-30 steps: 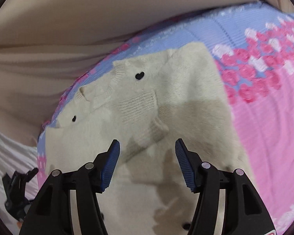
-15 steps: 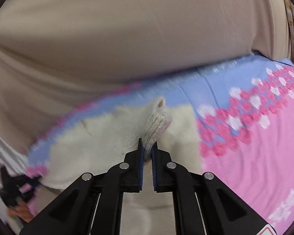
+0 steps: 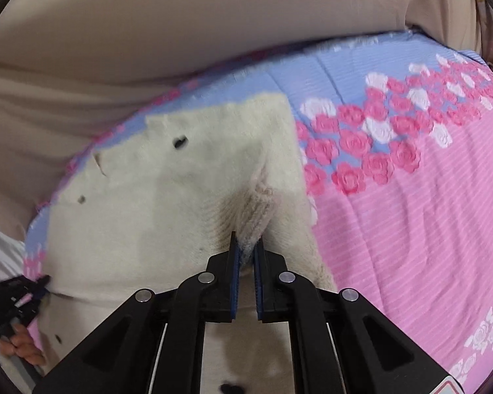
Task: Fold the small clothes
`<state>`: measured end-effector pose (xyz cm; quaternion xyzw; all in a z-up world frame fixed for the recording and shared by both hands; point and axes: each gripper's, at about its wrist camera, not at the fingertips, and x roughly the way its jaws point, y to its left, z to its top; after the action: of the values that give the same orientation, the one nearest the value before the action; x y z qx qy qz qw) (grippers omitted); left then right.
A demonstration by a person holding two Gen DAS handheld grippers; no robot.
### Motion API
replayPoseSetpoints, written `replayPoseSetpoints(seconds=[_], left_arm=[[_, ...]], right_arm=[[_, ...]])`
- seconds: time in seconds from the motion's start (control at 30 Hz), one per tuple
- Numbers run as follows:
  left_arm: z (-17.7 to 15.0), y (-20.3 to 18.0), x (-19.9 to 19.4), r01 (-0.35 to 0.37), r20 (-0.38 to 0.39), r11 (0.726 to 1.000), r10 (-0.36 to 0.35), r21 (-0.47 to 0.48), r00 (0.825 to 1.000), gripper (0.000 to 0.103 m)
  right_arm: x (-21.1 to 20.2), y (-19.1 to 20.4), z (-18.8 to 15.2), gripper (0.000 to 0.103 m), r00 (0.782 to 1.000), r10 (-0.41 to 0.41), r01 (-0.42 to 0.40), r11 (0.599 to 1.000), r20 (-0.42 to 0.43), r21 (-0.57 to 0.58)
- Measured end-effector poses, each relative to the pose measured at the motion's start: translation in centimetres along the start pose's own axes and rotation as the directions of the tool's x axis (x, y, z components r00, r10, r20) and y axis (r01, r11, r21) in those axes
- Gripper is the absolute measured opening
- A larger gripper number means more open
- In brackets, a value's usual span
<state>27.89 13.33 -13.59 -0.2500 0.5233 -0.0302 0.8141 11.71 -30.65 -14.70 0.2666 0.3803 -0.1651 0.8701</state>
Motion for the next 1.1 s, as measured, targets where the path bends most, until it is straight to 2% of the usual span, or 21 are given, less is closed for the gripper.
replayPoseSetpoints(seconds=[0.07,0.17,0.2,0.23,0.27,0.3,0.33,0.43,0.57,0.6,0.67,0.7,0.73,0.8,0.83,0.87,0.9,0.93,0.97,1.0,1.1], left_arm=[[-0.3,0.2,0.2,-0.007,-0.007,1.0,0.007,0.001,1.0,0.015],[-0.7,0.1,-0.6,0.0,-0.011,1.0,0.001,0.024,1.0,0.019],[-0.7,0.4,-1.5,0.015,-0.005,0.999,-0.015,0.032,1.0,0.024],[-0.9,0.9,-2.8,0.029,0.008,0.999,-0.03,0.045,1.0,0.036],[-1.1,1.4,-3.8,0.025,0.026,0.998,-0.026,0.05,0.999,0.043],[-1.5,2.4,-5.0,0.012,0.044,0.998,-0.015,0.063,0.999,0.056],[-2.1,3.7,-6.5,-0.012,0.064,0.997,0.007,0.076,0.998,0.064],[-4.1,7.6,-9.0,-0.071,0.065,0.995,0.067,0.072,0.996,0.069],[-8.9,13.7,-10.3,-0.077,-0.047,0.996,0.075,-0.051,0.996,0.069],[-10.0,14.5,-10.4,-0.085,-0.065,0.994,0.081,-0.07,0.995,0.069],[-12.0,14.9,-11.2,-0.084,-0.043,0.994,0.08,-0.075,0.996,0.071],[-12.8,14.8,-11.4,-0.085,-0.046,0.993,0.081,-0.079,0.996,0.078],[-13.3,14.7,-11.5,-0.076,-0.057,0.993,0.071,-0.088,0.996,0.082],[-14.3,14.1,-11.5,-0.08,-0.048,0.993,0.076,-0.087,0.996,0.083],[-14.7,13.7,-11.4,-0.093,-0.049,0.993,0.09,-0.068,0.995,0.082],[-15.0,13.0,-11.3,-0.116,-0.041,0.993,0.115,-0.031,0.993,0.079],[-15.2,12.7,-11.2,-0.12,-0.043,0.993,0.12,-0.012,0.992,0.056],[-15.4,12.3,-11.1,-0.135,-0.053,0.991,0.135,0.01,0.989,0.032],[-15.4,12.2,-11.1,-0.12,-0.073,0.993,0.121,0.017,0.99,0.015],[-15.4,12.4,-11.2,-0.095,-0.099,0.996,0.095,0.006,0.991,0.011],[-15.5,12.2,-13.9,-0.022,-0.08,0.998,0.018,-0.051,0.997,0.01]], right_arm=[[2.1,-0.5,-0.7,0.007,0.996,-0.022,0.021,1.0,-0.083,-0.017],[0.2,-1.1,-0.9,0.01,0.998,0.007,-0.005,0.999,-0.059,0.031],[-1.3,-1.3,-1.0,0.017,0.999,0.01,-0.009,0.999,-0.033,0.044],[-2.8,-1.6,-1.4,0.021,1.0,0.0,0.0,0.999,-0.011,0.043],[-4.4,-2.2,-2.1,0.032,1.0,-0.005,0.005,0.999,0.0,0.038],[-5.6,-3.0,-3.1,0.039,1.0,-0.006,0.006,0.999,0.0,0.037],[-6.7,-3.9,-4.4,0.04,1.0,-0.003,0.003,0.999,-0.011,0.036],[-9.0,-6.7,-9.8,0.041,0.996,0.003,0.0,0.999,-0.085,0.033],[-9.9,-8.9,-17.5,0.042,0.977,0.045,-0.028,0.996,-0.21,0.084],[-10.7,-8.8,-18.7,0.045,0.982,0.054,-0.04,0.996,-0.181,0.08],[-11.4,-8.2,-20.2,0.054,0.979,0.076,-0.065,0.996,-0.192,0.064],[-11.4,-7.7,-20.5,0.058,0.977,0.083,-0.075,0.996,-0.198,0.05],[-11.4,-7.2,-20.9,0.058,0.973,0.098,-0.092,0.995,-0.21,0.037],[-11.4,-6.4,-21.4,0.058,0.97,0.116,-0.115,0.993,-0.213,0.014],[-11.3,-6.2,-21.7,0.058,0.973,0.105,-0.109,0.994,-0.207,-0.012],[-11.3,-5.9,-21.8,0.052,0.975,0.099,-0.109,0.993,-0.2,-0.039],[-11.0,-5.9,-21.7,0.012,0.969,0.111,-0.124,0.991,-0.22,-0.047],[-10.6,-6.1,-21.7,0.011,0.959,0.135,-0.146,0.989,-0.25,-0.027],[-11.0,-6.3,-21.3,0.009,0.958,0.159,-0.166,0.986,-0.24,-0.01],[-11.8,-6.3,-20.6,0.008,0.96,0.169,-0.178,0.984,-0.222,-0.02],[-15.1,-6.6,-17.9,0.008,0.967,0.18,-0.195,0.979,-0.179,-0.067]])
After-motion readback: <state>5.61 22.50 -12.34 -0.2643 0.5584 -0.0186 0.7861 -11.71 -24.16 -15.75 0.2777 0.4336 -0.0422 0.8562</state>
